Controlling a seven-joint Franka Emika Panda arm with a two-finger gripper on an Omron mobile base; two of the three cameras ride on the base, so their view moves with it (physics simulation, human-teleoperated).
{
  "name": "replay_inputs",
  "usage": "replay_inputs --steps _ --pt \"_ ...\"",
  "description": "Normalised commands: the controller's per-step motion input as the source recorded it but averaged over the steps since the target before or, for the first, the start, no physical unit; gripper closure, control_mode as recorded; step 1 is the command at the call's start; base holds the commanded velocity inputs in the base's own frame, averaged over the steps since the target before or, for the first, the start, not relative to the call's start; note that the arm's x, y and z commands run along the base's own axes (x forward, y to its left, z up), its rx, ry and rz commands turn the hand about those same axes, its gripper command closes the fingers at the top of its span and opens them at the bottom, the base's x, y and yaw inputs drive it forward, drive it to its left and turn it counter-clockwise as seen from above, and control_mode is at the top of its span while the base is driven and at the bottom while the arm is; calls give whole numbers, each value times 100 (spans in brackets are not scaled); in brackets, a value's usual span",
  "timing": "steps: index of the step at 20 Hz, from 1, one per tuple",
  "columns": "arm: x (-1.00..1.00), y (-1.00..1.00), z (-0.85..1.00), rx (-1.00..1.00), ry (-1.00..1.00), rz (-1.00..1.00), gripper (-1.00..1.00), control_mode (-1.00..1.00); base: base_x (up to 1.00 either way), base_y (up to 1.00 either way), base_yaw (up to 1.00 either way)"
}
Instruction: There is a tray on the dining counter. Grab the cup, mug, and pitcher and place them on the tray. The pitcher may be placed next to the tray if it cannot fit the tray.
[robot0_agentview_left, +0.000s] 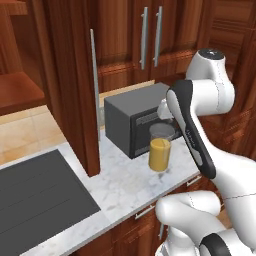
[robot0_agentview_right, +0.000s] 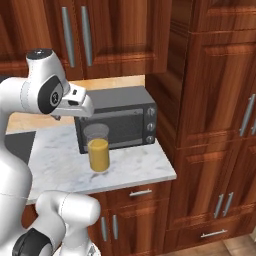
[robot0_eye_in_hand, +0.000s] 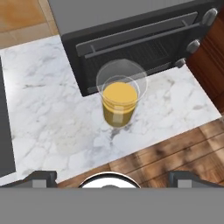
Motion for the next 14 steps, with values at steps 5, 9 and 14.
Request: replay_inputs --steps 5,9,14 --pt "22 -7 -10 0 0 0 -100 -100 18 0 0" --pt "38 -15 -29 0 0 -1 -100 -100 0 0 0" --pt "35 0 -62 0 0 0 -100 -100 0 0 0"
